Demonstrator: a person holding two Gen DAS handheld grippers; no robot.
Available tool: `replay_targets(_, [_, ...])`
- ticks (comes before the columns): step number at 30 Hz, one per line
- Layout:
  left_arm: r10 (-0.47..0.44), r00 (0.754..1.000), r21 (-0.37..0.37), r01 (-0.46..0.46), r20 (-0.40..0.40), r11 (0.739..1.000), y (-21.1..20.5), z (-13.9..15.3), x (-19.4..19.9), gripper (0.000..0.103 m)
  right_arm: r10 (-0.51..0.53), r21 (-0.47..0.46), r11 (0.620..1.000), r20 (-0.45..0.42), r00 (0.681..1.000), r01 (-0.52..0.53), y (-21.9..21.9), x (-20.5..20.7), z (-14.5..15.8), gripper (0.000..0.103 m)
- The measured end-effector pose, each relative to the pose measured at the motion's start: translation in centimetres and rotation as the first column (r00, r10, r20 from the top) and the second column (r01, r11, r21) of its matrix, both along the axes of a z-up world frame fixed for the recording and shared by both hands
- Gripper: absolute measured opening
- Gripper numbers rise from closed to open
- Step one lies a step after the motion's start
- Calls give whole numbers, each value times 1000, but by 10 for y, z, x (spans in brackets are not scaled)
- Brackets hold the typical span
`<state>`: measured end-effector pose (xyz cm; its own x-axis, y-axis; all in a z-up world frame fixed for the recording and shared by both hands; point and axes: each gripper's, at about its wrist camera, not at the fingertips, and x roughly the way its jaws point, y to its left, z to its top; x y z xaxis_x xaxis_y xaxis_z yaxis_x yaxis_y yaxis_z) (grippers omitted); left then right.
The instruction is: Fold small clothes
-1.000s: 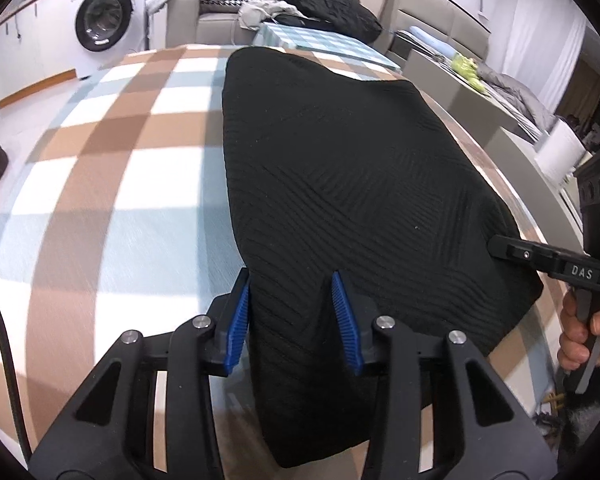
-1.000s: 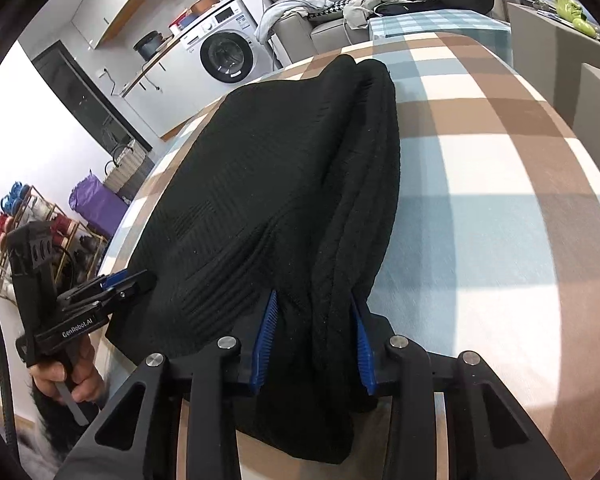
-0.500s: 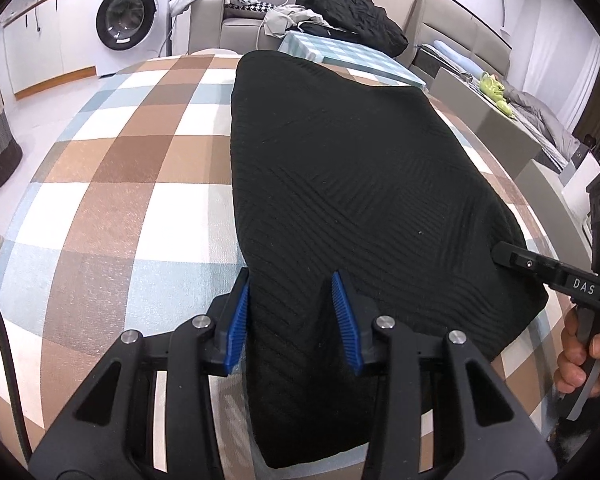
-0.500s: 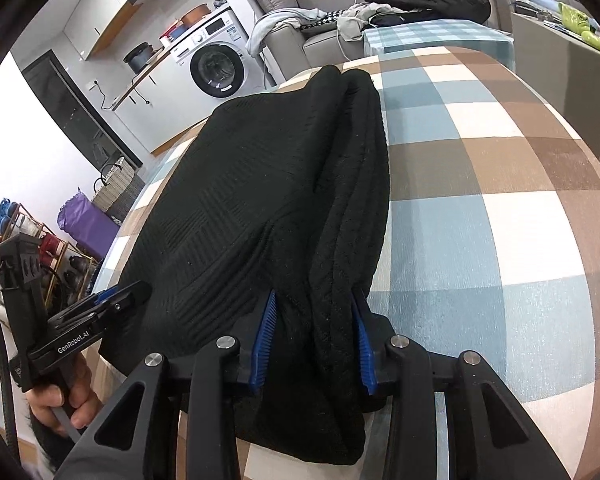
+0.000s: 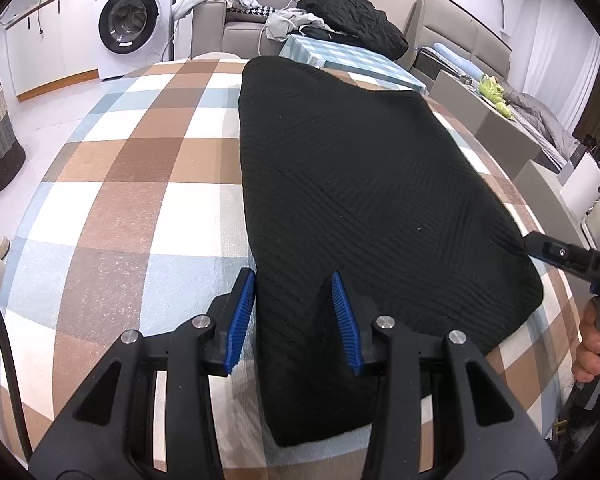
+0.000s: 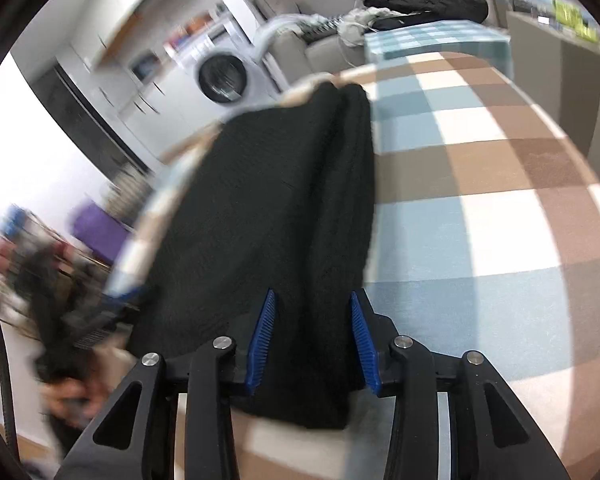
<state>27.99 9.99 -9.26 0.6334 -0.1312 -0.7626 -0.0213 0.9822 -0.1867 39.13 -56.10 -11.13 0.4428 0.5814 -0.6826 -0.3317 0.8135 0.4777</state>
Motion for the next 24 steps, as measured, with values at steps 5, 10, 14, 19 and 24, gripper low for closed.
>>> replay_targets(5, [-7, 1000, 27, 7, 17, 1000, -3, 8, -10, 37, 10, -61, 998, 38, 999, -8, 5, -4, 6, 42])
replay_targets(10, [-7, 998, 71, 2, 65, 997, -7, 24, -25, 63, 8, -51, 999, 70, 998, -5, 4, -8, 14, 72])
replay_targets(14, [-11, 991, 94, -1, 133, 996, -10, 38, -44, 85, 22, -43, 999, 126, 992, -17, 3, -17, 26, 100])
replay_targets(19, [15, 981, 93, -33, 191, 995, -11, 48, -69, 102, 43, -41, 999, 214, 976, -35, 2, -36, 39, 103])
replay_targets(24, [18, 970, 96, -42, 243, 994, -13, 48, -91, 102, 61, -21, 998, 301, 952, -57, 2, -61, 46, 103])
